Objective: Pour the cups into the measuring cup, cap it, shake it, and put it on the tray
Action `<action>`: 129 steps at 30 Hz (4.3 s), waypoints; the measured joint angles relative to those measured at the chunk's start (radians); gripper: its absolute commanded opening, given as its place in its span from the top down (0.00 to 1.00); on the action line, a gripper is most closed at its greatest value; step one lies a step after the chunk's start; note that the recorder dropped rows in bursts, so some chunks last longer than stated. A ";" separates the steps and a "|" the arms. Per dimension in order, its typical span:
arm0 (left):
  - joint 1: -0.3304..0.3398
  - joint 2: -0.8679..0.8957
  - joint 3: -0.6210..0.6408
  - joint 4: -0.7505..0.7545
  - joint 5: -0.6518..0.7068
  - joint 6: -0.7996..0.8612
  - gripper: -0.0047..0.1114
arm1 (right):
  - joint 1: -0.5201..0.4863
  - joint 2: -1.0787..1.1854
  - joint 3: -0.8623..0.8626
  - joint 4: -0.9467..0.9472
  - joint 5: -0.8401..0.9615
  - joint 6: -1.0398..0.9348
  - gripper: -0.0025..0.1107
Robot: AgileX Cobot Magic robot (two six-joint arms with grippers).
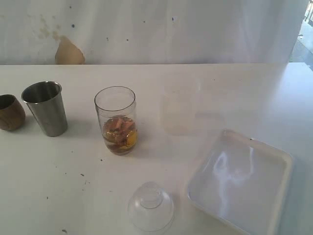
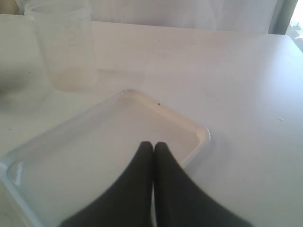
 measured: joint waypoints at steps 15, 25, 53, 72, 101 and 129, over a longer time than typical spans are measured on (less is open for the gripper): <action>0.000 0.000 0.000 0.000 0.000 0.000 0.96 | 0.000 0.000 0.000 0.000 0.000 0.000 0.98; 0.000 -0.027 0.016 0.000 0.000 0.000 0.96 | 0.000 0.000 0.000 0.000 0.000 0.000 0.98; 0.168 -0.219 0.321 0.000 0.019 0.068 0.96 | 0.000 0.000 0.000 0.000 -0.002 0.000 0.98; 0.168 -0.219 0.321 0.000 0.014 0.083 0.96 | 0.000 0.000 0.000 0.000 -0.002 0.000 0.98; 0.168 -0.219 0.321 0.000 0.013 0.087 0.96 | 0.000 0.292 -0.425 -0.066 -0.205 0.108 0.98; 0.168 -0.219 0.321 0.000 0.009 0.087 0.96 | 0.448 1.330 -0.932 0.394 0.580 -0.510 0.42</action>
